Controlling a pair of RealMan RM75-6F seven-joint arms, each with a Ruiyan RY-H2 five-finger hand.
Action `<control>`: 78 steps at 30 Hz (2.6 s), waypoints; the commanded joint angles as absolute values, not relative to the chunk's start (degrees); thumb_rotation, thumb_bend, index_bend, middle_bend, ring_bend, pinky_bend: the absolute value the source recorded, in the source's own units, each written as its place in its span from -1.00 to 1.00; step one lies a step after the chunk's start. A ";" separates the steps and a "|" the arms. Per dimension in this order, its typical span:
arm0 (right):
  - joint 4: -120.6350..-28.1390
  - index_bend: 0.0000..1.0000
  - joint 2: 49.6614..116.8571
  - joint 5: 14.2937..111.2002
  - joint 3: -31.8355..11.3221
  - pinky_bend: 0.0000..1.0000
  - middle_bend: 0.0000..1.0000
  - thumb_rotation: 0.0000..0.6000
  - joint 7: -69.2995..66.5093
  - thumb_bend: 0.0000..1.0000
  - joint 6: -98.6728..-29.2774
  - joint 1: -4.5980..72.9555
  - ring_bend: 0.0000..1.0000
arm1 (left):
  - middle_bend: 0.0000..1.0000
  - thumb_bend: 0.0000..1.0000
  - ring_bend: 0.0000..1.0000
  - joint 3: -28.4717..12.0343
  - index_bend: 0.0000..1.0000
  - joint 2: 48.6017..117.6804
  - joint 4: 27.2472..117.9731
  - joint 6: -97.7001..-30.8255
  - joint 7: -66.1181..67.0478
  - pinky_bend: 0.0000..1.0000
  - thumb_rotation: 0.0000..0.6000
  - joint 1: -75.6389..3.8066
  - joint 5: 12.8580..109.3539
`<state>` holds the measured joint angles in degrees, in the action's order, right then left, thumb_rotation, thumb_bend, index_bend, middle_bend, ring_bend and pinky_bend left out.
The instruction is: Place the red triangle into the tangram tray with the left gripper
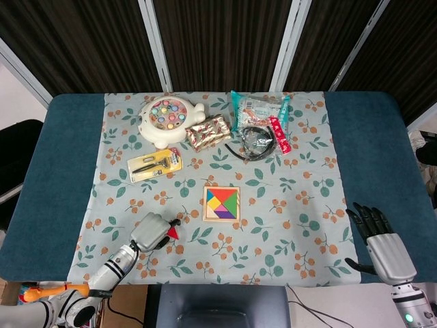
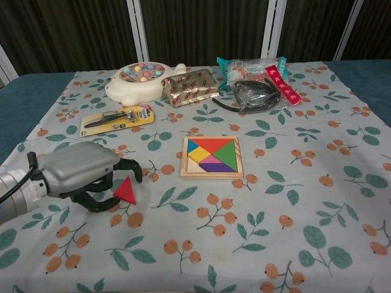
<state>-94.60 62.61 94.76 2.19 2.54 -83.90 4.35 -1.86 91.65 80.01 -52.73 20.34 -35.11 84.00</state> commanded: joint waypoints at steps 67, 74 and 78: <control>-92.87 -1.00 58.39 99.34 4.58 -1.00 -1.00 1.00 -7.37 -0.69 -85.43 4.65 -1.00 | 1.00 -0.26 1.00 -14.06 0.16 112.58 74.31 -58.87 40.38 1.00 1.00 -47.48 58.07; -92.53 -1.00 58.19 99.73 4.68 -1.00 -1.00 1.00 -8.31 -0.69 -85.74 4.67 -1.00 | 1.00 -0.26 1.00 -14.65 0.15 114.46 73.28 -59.22 41.28 1.00 1.00 -48.28 56.37; -92.40 -1.00 58.11 99.76 4.69 -1.00 -1.00 1.00 -8.58 -0.69 -85.90 4.63 -1.00 | 1.00 -0.25 1.00 -15.18 0.12 114.81 72.94 -59.33 42.16 1.00 1.00 -48.74 55.12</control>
<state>-92.40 58.11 99.76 4.70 -8.58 -85.90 4.63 -15.03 114.70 73.06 -59.27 42.00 -48.60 55.33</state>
